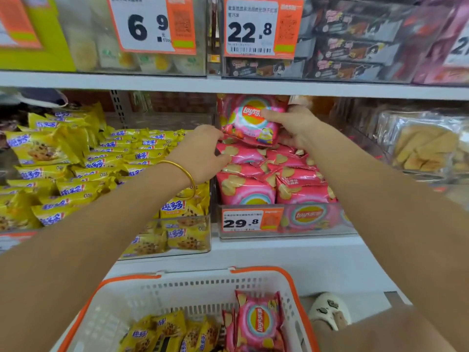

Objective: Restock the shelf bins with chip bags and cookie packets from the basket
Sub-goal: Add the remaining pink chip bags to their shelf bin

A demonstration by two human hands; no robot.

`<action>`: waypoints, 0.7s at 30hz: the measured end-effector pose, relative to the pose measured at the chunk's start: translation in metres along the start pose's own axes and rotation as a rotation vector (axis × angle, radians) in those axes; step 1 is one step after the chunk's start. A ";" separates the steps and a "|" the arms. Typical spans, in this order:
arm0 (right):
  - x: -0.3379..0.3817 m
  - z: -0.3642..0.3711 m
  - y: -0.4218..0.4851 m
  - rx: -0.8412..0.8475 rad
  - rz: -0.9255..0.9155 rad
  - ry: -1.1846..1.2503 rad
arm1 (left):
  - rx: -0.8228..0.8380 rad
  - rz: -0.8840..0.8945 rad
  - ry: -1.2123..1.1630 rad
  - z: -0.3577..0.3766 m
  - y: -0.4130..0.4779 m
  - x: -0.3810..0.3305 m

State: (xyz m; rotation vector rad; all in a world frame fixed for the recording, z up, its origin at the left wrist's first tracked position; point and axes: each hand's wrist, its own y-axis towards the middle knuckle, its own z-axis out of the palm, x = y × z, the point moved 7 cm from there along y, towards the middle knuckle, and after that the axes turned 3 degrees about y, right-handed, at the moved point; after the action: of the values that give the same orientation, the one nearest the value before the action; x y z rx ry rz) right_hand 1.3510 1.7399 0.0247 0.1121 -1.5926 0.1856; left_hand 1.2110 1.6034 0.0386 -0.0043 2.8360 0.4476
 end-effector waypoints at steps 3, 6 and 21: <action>-0.004 0.009 0.015 -0.018 -0.053 -0.031 | 0.019 0.016 0.026 0.007 0.006 0.004; 0.000 0.012 0.023 -0.039 -0.152 -0.173 | 0.022 0.020 0.003 0.012 0.008 0.008; 0.002 0.017 0.026 0.018 -0.268 -0.645 | -0.009 0.046 -0.014 0.013 0.008 0.008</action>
State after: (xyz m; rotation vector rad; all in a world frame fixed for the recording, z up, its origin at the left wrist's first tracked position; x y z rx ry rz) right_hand 1.3292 1.7626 0.0251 0.4306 -2.1941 -0.0568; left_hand 1.2062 1.6154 0.0265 0.0618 2.8252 0.4683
